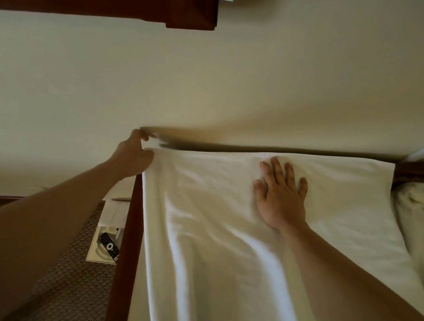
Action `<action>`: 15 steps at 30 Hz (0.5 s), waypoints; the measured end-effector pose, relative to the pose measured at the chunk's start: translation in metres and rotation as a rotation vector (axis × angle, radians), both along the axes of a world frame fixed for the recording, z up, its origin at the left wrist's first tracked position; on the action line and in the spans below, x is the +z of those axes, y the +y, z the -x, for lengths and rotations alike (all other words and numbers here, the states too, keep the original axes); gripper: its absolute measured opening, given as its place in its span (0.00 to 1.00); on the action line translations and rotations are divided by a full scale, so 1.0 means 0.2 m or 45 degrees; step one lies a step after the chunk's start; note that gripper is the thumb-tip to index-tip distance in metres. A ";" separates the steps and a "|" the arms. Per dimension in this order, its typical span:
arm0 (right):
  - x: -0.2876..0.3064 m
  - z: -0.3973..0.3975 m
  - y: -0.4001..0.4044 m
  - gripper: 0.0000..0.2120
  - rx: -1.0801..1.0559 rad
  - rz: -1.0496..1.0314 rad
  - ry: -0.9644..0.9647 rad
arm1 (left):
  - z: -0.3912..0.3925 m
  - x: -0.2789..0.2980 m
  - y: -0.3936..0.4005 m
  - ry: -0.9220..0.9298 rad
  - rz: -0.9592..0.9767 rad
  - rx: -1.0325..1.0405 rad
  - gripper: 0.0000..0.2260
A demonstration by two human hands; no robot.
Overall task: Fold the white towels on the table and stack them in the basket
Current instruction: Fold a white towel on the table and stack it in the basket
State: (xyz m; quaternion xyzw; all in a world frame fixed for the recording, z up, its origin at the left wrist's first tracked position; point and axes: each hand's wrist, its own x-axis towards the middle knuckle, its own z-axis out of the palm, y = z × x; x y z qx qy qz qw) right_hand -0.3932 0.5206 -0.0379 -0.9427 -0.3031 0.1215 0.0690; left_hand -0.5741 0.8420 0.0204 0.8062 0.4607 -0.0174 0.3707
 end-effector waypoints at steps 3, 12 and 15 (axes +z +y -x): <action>0.00 0.00 0.00 0.28 -0.005 0.005 -0.008 | -0.04 -0.06 -0.12 0.056 -0.098 0.068 0.23; 0.00 -0.03 0.00 0.28 -0.024 0.000 -0.043 | -0.01 -0.18 -0.21 -0.113 -0.400 0.152 0.18; -0.01 -0.02 0.00 0.28 -0.008 0.014 -0.038 | 0.08 -0.15 -0.36 -0.144 -0.323 0.269 0.21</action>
